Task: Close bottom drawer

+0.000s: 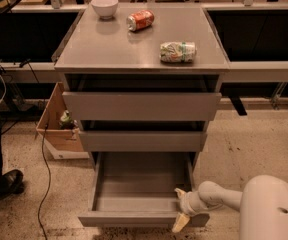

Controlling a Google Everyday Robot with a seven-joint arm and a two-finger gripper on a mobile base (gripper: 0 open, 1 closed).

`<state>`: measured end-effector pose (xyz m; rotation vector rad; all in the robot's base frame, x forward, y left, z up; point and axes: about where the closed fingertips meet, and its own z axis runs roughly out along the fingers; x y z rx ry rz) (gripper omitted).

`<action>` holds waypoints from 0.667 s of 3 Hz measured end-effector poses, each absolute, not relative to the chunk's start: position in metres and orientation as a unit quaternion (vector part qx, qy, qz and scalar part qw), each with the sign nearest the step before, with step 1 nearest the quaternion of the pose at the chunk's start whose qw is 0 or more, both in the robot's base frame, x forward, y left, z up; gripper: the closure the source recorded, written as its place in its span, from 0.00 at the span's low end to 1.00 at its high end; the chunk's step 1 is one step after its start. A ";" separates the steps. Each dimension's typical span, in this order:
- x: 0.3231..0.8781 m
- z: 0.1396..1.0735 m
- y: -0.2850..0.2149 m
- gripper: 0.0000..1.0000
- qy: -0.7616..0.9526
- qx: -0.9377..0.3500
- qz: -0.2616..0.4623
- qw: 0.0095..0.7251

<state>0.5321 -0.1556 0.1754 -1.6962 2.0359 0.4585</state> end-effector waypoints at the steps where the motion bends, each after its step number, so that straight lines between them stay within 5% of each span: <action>1: 0.541 0.176 -0.148 0.00 0.728 -0.621 0.168 0.235; 2: 0.554 0.181 -0.138 0.16 0.718 -0.630 0.167 0.243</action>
Offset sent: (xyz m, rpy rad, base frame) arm 0.0423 0.0263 0.0143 0.0267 -0.0729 0.0661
